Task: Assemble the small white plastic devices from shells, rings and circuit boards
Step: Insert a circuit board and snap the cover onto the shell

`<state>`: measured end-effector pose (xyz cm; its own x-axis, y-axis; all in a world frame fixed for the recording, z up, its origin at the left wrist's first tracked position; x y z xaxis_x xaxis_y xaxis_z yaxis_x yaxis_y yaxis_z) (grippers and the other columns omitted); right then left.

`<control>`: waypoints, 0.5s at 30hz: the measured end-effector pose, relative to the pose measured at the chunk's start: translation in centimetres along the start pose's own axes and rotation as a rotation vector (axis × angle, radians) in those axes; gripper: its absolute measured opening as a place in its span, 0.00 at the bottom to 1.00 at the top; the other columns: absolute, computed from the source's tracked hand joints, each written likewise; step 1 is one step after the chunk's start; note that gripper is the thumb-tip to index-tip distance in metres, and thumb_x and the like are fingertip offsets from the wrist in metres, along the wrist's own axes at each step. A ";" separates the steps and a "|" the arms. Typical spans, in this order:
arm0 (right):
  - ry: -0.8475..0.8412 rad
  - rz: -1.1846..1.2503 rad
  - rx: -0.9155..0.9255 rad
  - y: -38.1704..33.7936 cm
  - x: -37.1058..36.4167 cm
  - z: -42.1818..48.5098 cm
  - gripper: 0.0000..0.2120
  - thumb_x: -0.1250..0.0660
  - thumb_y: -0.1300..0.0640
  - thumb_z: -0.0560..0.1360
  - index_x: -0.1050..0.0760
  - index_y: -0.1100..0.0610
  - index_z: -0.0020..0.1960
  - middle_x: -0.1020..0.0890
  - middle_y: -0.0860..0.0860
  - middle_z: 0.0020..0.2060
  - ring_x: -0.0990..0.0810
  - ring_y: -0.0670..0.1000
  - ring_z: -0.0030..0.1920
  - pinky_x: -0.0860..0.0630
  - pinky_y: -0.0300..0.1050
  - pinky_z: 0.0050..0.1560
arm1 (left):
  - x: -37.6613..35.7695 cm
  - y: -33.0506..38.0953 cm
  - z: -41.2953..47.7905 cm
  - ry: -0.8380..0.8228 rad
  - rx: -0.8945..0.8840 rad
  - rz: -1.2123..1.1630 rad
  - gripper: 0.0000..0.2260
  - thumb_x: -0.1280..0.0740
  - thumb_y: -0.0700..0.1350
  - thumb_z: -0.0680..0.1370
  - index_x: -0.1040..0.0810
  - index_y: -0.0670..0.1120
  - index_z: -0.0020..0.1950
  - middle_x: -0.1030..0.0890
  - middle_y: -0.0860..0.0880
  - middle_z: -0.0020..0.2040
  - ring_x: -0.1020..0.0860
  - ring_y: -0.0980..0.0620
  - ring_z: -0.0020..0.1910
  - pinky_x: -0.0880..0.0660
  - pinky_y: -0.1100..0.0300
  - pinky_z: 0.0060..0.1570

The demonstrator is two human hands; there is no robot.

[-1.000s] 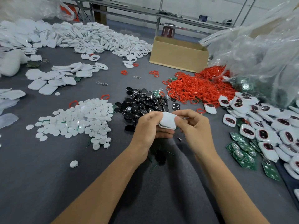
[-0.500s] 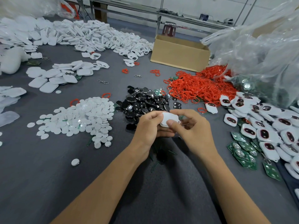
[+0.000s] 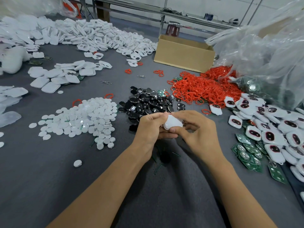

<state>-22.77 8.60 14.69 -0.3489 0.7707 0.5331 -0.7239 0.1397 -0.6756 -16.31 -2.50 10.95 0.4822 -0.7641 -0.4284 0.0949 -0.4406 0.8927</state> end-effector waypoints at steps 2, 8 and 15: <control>-0.001 0.003 0.006 0.2 -0.1 0.0 0.17 0.23 0.64 0.67 0.18 0.57 0.55 0.17 0.51 0.50 0.19 0.48 0.50 0.21 0.38 0.45 | 0.0 0.0 -0.1 -0.007 0.005 -0.011 0.10 0.39 0.40 0.82 0.19 0.38 0.49 0.16 0.44 0.38 0.19 0.51 0.31 0.18 0.58 0.34; 0.029 0.126 -0.075 0.8 -0.4 -0.3 0.21 0.22 0.65 0.64 0.20 0.44 0.50 0.17 0.43 0.50 0.18 0.46 0.52 0.20 0.47 0.48 | 0.0 0.2 -0.5 0.068 -0.102 0.087 0.08 0.38 0.38 0.82 0.19 0.38 0.51 0.18 0.41 0.43 0.19 0.52 0.32 0.18 0.59 0.33; 0.059 0.313 -0.220 1.7 -0.6 -0.4 0.13 0.27 0.64 0.71 0.18 0.46 0.48 0.15 0.41 0.44 0.17 0.40 0.44 0.24 0.34 0.45 | -0.2 0.0 -0.3 0.113 -0.161 0.162 0.08 0.37 0.37 0.81 0.18 0.37 0.50 0.18 0.42 0.43 0.17 0.49 0.37 0.17 0.56 0.37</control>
<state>-23.55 8.62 13.09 -0.4934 0.8305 0.2585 -0.4411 0.0173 -0.8973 -16.09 -2.21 11.09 0.5956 -0.7572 -0.2681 0.1417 -0.2295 0.9629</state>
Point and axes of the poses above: each hand's wrist, its own z-axis towards the middle knuckle, its own x-axis out of the back of the hand, y = z × x, the point moved 5 cm from there along z, towards the middle knuckle
